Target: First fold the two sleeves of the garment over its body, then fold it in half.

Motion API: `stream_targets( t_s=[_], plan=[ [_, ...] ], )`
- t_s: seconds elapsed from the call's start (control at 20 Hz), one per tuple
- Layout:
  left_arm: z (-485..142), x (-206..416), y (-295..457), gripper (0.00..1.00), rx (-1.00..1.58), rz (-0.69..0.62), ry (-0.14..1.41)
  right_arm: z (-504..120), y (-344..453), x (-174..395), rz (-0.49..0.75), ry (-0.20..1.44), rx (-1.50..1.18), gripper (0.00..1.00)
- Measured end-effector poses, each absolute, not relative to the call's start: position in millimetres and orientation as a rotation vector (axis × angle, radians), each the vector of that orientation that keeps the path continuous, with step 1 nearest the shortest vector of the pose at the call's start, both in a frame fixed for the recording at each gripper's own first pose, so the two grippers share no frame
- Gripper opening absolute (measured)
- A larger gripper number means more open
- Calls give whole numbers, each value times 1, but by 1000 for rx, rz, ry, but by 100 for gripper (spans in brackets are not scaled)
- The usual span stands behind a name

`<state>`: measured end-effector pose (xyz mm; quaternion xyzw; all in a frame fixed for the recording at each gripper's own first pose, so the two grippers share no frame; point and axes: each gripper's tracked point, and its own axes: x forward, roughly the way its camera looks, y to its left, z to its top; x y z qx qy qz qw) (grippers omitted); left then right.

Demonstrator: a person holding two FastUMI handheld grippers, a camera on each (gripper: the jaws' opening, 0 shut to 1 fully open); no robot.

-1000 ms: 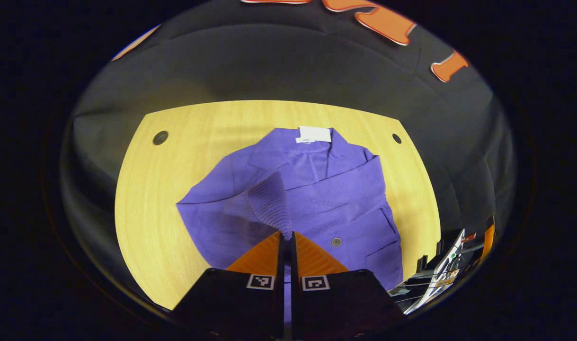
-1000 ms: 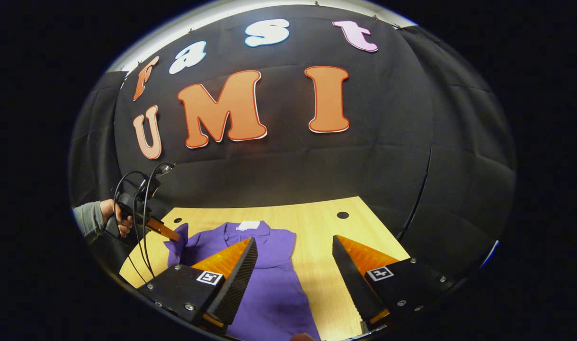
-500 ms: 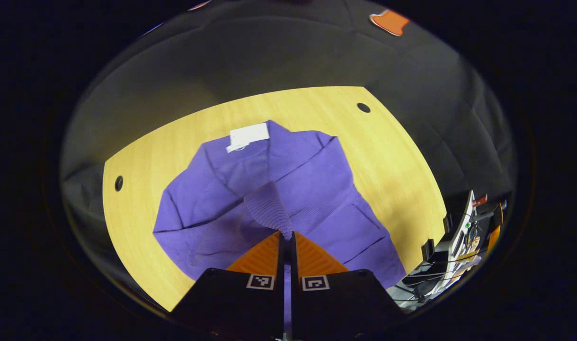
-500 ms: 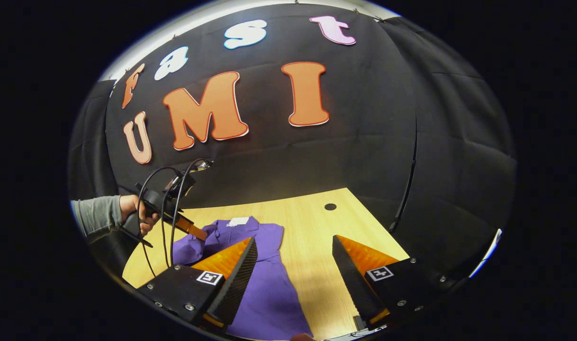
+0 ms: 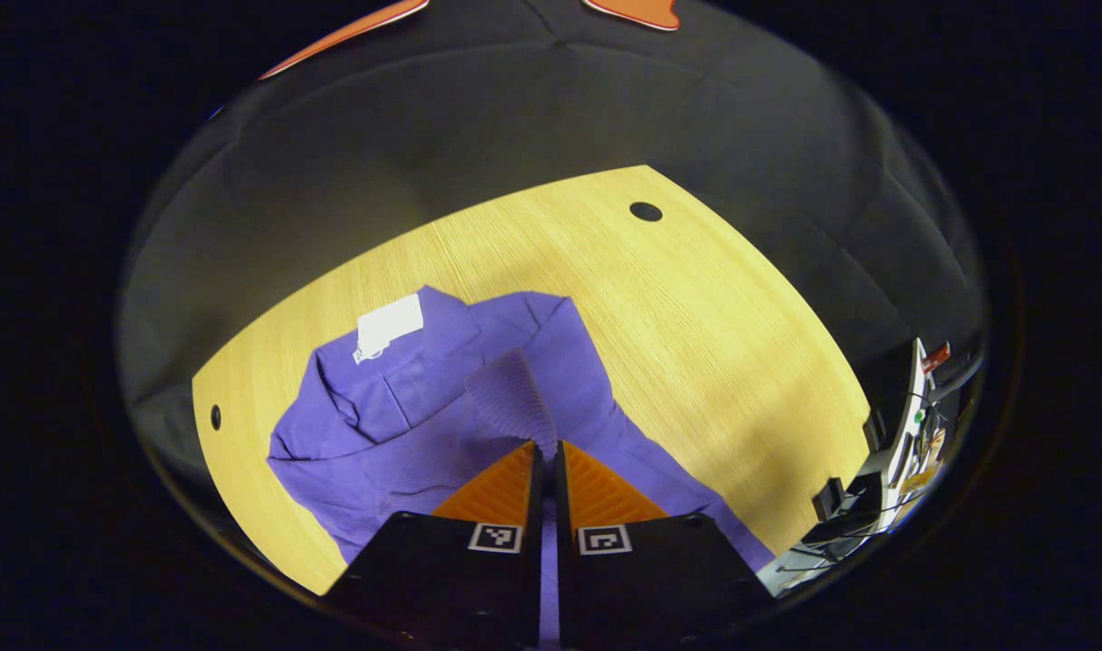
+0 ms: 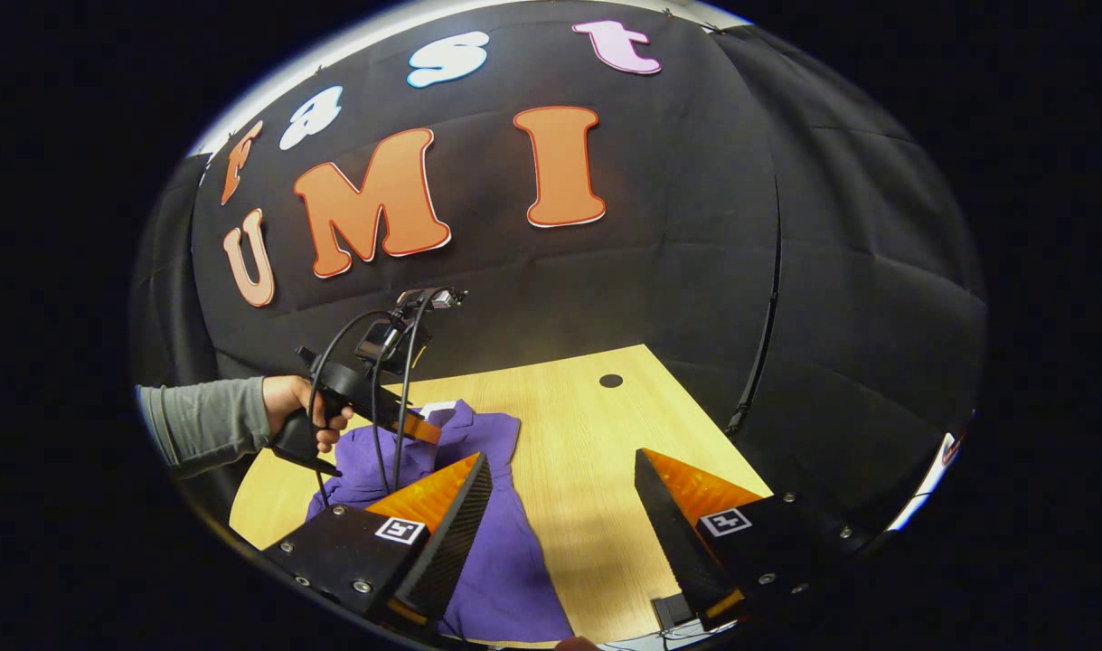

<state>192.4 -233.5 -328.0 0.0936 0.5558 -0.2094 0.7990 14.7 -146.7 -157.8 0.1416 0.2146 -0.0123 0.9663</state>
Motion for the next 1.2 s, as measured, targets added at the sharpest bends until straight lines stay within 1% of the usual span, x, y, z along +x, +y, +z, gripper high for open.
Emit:
stream_targets(
  t_s=[0.05, 0.15, 0.3, 0.4, 0.45, 0.65, 0.8, 0.95, 1.1, 1.2],
  plan=[
    [-323, 194, -241, 14, 183, -461, 1166, -159, -147, 15, -23, 436, 283, 95],
    [-308, 199, -253, 19, 133, -492, 1075, -164, -144, 16, -12, 445, 274, 95],
    [-275, 200, -246, 66, 104, -509, 947, -165, -133, 20, 17, 458, 261, 95],
    [-255, 196, -219, 96, 104, -462, 882, -167, -124, 25, 38, 458, 247, 95],
    [-246, 191, -203, 100, 96, -430, 851, -167, -118, 27, 50, 457, 240, 95],
    [-208, 168, -129, 100, 64, -296, 667, -165, -94, 37, 91, 417, 175, 95],
    [-169, 145, -75, 100, 103, -184, 483, -164, -78, 38, 120, 375, 129, 95],
    [-120, 118, -52, 100, 103, -115, 301, -146, -62, 42, 152, 270, 116, 95],
    [-77, 86, -32, 100, 100, -39, 205, -134, -50, 42, 163, 198, 116, 94],
    [-45, 50, -15, 100, 101, 2, 144, -131, -47, 42, 159, 177, 123, 95]
  ],
)
